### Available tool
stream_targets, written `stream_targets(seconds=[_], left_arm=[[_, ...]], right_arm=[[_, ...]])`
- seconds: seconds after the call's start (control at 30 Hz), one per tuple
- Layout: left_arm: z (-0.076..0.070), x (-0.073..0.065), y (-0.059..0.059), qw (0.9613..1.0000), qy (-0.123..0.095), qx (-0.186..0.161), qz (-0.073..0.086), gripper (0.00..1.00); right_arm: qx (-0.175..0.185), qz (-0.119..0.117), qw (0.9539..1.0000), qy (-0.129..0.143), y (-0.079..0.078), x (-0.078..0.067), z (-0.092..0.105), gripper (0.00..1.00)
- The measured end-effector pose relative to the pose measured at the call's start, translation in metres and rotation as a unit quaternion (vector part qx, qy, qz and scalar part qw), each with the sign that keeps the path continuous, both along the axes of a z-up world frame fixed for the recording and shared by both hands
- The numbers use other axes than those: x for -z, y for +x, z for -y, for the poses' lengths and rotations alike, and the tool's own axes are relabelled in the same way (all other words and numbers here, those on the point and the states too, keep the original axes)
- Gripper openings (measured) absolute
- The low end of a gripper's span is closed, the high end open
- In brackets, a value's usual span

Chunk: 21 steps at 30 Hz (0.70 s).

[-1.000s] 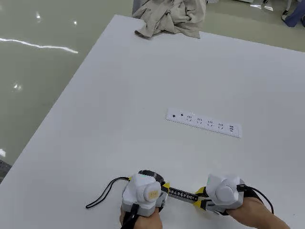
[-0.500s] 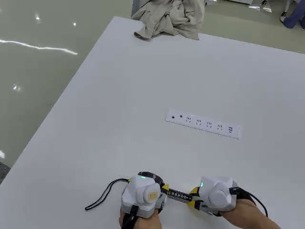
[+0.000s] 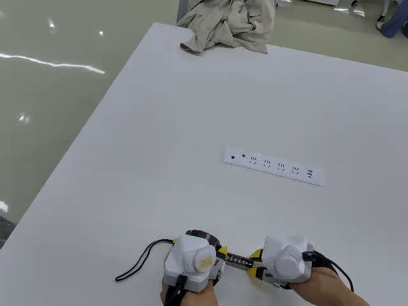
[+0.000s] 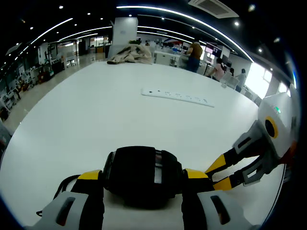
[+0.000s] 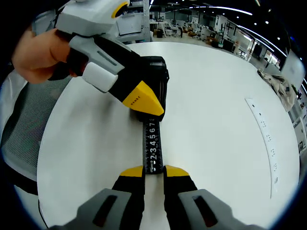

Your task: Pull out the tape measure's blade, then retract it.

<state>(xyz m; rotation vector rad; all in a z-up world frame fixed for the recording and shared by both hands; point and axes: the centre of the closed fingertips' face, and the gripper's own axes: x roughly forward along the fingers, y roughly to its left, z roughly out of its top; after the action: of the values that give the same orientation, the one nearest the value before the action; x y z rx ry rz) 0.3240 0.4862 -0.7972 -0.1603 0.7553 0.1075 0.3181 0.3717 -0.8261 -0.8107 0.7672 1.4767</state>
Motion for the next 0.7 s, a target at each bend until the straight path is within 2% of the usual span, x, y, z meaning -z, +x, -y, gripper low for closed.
stream_targets(seconds=[0.7], left_arm=[[0.0, 0.0, 0.0, 1.0, 0.0, 0.001, 0.0, 0.63]], right_arm=[[0.006, -0.007, 0.9999, 0.005, -0.002, 0.0, -0.022, 0.14]])
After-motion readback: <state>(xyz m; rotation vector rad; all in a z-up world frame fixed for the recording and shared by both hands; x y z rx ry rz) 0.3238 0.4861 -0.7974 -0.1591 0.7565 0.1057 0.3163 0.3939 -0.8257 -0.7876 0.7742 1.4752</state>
